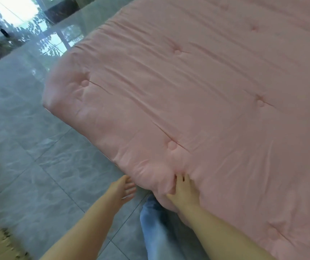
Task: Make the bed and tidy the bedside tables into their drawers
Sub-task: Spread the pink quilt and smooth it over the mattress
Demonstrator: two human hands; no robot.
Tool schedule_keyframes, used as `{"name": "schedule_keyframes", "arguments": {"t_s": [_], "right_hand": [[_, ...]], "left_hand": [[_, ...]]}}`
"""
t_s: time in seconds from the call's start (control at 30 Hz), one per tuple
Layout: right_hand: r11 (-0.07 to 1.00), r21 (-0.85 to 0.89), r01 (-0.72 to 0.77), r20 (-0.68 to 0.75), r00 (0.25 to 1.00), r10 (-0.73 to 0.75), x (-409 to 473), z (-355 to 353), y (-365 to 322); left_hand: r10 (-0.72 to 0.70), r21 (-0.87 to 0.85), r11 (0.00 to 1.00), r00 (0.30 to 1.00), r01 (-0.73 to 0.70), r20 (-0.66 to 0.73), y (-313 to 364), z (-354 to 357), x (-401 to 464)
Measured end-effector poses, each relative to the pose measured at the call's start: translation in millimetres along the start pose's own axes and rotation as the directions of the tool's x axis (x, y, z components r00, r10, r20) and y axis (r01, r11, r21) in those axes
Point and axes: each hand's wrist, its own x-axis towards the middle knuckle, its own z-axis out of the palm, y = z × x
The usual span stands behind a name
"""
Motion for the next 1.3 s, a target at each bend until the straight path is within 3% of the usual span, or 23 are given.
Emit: {"name": "schedule_keyframes", "arguments": {"t_s": [0.07, 0.17, 0.23, 0.37, 0.53, 0.6, 0.7, 0.83, 1.13, 1.3], "right_hand": [[0.992, -0.124, 0.004, 0.006, 1.0, -0.003, 15.1, 2.7, -5.8], [0.976, -0.199, 0.084, 0.025, 0.996, -0.081, 39.6, 7.9, -14.1], [0.98, -0.15, 0.131, 0.064, 0.99, -0.122, 49.8, 8.7, -18.5], [0.987, -0.021, 0.158, 0.076, 0.985, -0.156, 41.6, 29.5, -35.2], [0.978, -0.051, 0.203, 0.125, 0.973, -0.195, 23.1, 39.1, -39.7], [0.956, -0.09, 0.28, 0.152, 0.952, -0.264, 26.8, 29.2, -48.4], [0.94, 0.085, 0.331, -0.002, 0.943, -0.332, 32.0, 13.0, -95.7], [0.898, 0.32, 0.303, -0.136, 0.952, -0.273, 46.0, 14.5, -181.0], [0.914, 0.349, 0.208, -0.134, 0.976, -0.171, 78.2, -19.7, -333.3], [0.906, 0.364, 0.215, -0.068, 0.976, -0.205, 87.2, -35.6, -393.2]], "left_hand": [[-0.036, -0.103, 0.994, 0.999, 0.034, -0.011, 13.4, -1.1, 17.7], [-0.042, -0.06, 0.997, 0.999, 0.041, -0.021, 28.7, -1.1, 50.2], [-0.057, -0.06, 0.997, 0.998, 0.055, -0.033, 37.1, 3.2, 62.1], [-0.032, -0.247, 0.968, 0.999, 0.034, 0.013, 71.7, 5.7, 91.9], [0.041, -0.059, 0.996, 0.96, -0.059, -0.275, 84.2, -20.6, 108.6], [-0.048, -0.08, 0.996, 0.956, 0.026, -0.291, 76.7, -43.7, 107.4], [-0.177, -0.215, 0.968, 0.956, 0.126, -0.235, 92.6, -85.5, 104.5], [0.002, -0.143, 0.989, 0.986, -0.026, -0.167, 137.6, -133.8, 105.1], [0.174, -0.155, 0.974, 0.984, -0.167, 0.031, 249.6, -244.1, 79.6], [0.219, -0.169, 0.964, 0.974, -0.208, 0.053, 282.9, -290.7, 77.2]]}}
